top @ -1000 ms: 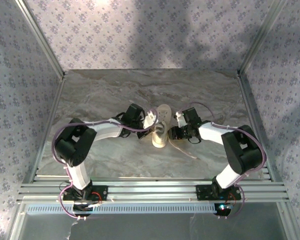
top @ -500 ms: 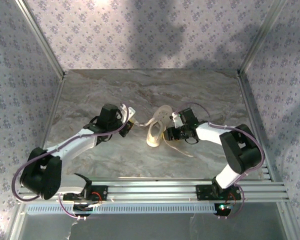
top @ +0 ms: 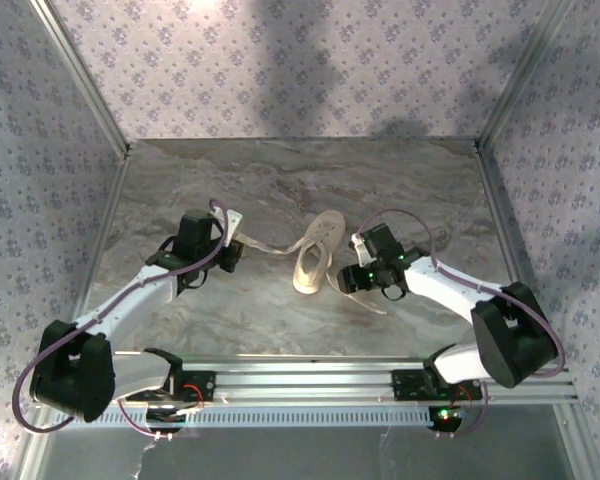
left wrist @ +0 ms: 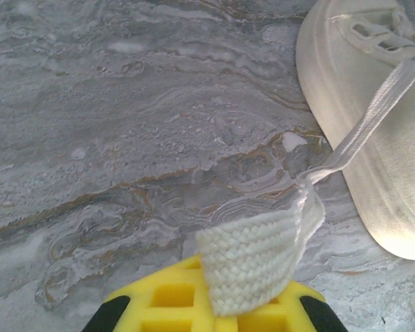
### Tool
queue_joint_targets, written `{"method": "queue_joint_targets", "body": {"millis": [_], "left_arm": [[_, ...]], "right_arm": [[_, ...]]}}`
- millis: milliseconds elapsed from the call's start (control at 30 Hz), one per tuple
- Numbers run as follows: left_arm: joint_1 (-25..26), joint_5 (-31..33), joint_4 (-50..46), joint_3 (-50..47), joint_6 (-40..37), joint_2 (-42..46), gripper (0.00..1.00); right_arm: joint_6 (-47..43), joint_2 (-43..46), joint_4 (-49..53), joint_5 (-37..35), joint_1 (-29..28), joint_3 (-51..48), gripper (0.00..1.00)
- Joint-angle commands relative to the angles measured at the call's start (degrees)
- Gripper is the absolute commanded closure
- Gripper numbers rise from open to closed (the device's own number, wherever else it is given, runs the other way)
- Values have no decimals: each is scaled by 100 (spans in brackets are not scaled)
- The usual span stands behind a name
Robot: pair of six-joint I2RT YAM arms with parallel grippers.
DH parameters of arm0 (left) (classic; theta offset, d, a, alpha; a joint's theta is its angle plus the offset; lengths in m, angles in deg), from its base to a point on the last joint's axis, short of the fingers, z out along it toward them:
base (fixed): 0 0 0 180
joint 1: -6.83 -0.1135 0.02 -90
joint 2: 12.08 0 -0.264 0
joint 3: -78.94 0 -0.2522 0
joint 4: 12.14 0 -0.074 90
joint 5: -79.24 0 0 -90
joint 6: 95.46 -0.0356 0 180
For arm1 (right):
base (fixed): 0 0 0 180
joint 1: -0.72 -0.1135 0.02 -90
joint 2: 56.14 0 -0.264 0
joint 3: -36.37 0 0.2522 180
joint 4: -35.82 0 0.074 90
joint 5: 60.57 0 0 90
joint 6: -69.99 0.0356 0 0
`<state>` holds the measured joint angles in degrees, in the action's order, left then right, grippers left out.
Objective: Tie the shoes
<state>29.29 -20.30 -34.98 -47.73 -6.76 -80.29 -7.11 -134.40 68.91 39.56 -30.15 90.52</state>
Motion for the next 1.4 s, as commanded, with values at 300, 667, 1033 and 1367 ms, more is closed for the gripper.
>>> {"method": "queue_joint_targets", "body": {"millis": [300,667,1033,1367], "left_arm": [[-134,-189,-266,450,440,-269,100],[-303,-234,-682,755,437,-10,100],[-24,-337,-1417,1445,555,-105,100],[1206,754,-1543,798,1958,-267,100]], "right_arm": [[261,-662,-199,-137,-508,-50,27],[376,-656,300,-1167,-708,55,100],[618,331,600,-608,142,460,100],[569,455,449,1364,202,611,100]]}}
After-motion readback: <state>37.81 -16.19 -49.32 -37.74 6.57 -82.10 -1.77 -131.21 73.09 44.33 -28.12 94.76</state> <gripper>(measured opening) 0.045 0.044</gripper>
